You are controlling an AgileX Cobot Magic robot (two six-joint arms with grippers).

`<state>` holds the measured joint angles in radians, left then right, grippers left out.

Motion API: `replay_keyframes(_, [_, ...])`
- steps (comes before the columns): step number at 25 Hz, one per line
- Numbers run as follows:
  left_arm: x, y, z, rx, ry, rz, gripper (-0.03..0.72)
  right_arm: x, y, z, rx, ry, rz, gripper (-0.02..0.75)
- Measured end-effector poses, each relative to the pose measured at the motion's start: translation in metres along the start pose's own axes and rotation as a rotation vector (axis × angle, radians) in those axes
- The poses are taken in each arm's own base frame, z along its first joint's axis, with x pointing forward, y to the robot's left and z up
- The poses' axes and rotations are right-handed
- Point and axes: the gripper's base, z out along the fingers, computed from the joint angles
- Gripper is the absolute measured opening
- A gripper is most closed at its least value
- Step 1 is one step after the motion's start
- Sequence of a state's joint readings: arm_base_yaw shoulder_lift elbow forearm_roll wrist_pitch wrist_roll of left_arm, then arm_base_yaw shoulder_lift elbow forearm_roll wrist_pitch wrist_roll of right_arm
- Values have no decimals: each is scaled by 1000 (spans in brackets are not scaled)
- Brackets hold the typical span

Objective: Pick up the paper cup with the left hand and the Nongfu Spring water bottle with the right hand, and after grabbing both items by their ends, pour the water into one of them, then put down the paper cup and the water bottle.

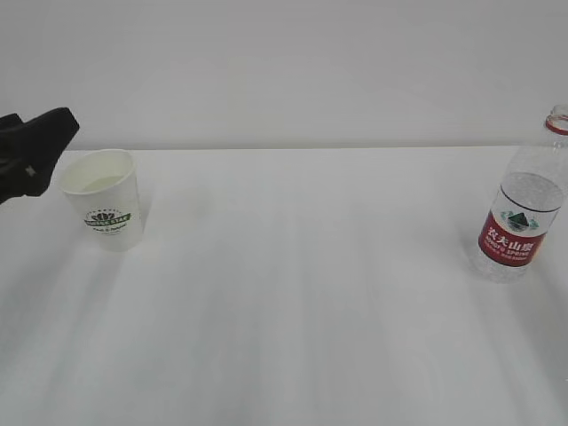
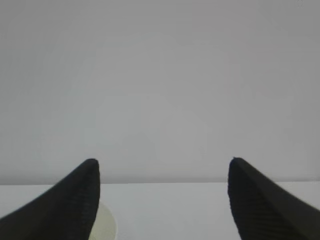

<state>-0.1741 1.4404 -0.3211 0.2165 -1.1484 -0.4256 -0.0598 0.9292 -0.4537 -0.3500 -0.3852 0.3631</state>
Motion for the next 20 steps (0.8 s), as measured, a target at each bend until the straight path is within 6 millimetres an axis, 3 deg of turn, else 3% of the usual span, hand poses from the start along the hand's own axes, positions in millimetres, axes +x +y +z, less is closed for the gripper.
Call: replay_keyframes(20, [-55,-23,-32,10,-114,54,580,-29,-1,-81,136,-40,-28,592])
